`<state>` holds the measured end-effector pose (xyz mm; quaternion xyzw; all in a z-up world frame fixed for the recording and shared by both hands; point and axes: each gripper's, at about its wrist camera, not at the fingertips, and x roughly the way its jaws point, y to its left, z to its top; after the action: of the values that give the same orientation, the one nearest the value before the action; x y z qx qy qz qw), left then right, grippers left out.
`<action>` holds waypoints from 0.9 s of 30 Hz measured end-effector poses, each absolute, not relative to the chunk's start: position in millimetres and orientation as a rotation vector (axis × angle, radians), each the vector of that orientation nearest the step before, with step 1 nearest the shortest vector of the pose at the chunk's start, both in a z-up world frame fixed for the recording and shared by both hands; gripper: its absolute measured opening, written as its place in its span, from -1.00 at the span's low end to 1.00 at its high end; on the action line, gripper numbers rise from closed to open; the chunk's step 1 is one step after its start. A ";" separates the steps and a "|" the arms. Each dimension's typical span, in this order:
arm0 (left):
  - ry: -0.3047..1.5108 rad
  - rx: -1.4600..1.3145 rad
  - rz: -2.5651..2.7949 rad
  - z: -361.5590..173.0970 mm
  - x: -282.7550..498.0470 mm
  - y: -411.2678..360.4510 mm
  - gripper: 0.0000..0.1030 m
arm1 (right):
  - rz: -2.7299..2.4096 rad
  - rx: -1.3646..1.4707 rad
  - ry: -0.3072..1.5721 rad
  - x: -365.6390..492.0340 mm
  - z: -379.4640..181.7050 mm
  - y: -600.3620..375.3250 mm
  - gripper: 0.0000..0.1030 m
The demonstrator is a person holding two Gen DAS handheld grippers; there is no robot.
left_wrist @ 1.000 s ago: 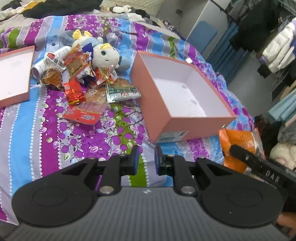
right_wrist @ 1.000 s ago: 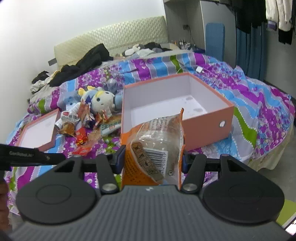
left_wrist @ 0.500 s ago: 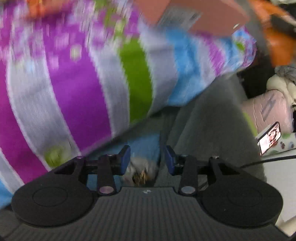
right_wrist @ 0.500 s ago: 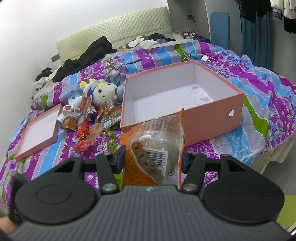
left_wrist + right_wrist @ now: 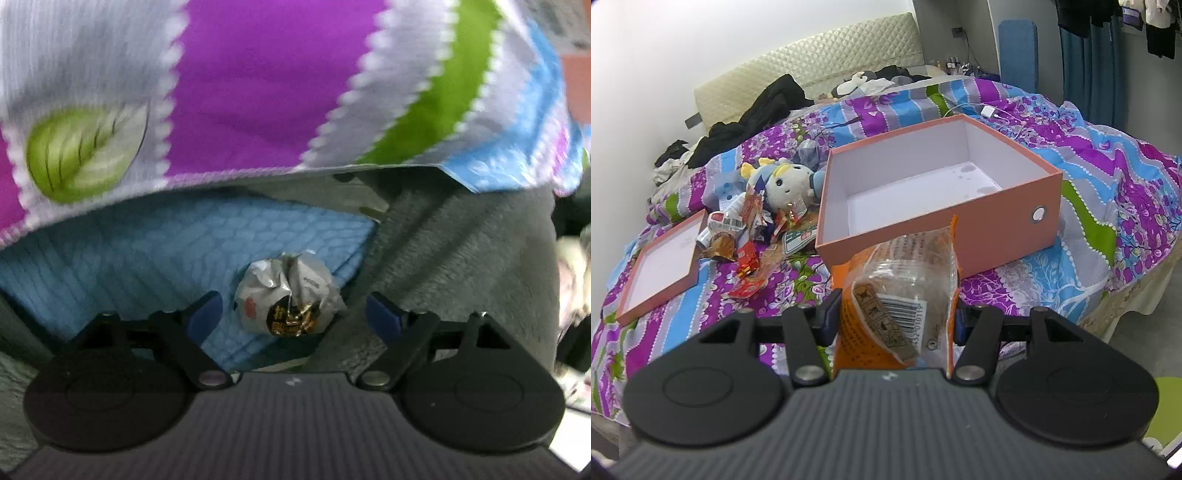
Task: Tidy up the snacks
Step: 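Lift the foil candy with the left tool while the right tool lifts the orange bag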
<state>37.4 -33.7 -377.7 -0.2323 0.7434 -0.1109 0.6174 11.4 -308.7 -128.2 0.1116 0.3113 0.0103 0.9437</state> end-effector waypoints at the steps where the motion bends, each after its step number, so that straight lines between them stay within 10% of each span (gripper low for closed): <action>1: 1.725 -0.563 -0.239 -383.2 37.0 -31.6 0.70 | 0.021 0.227 0.633 11.6 -128.3 -308.8 0.13; 27: 1.794 -0.642 -0.115 -423.9 41.8 -45.5 0.29 | 0.027 0.207 0.638 10.6 -133.3 -305.7 0.13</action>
<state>41.8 -45.5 -423.9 -0.2745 0.7670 -0.0492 0.5779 10.6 -305.7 -133.3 0.1017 0.3131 0.0134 0.9442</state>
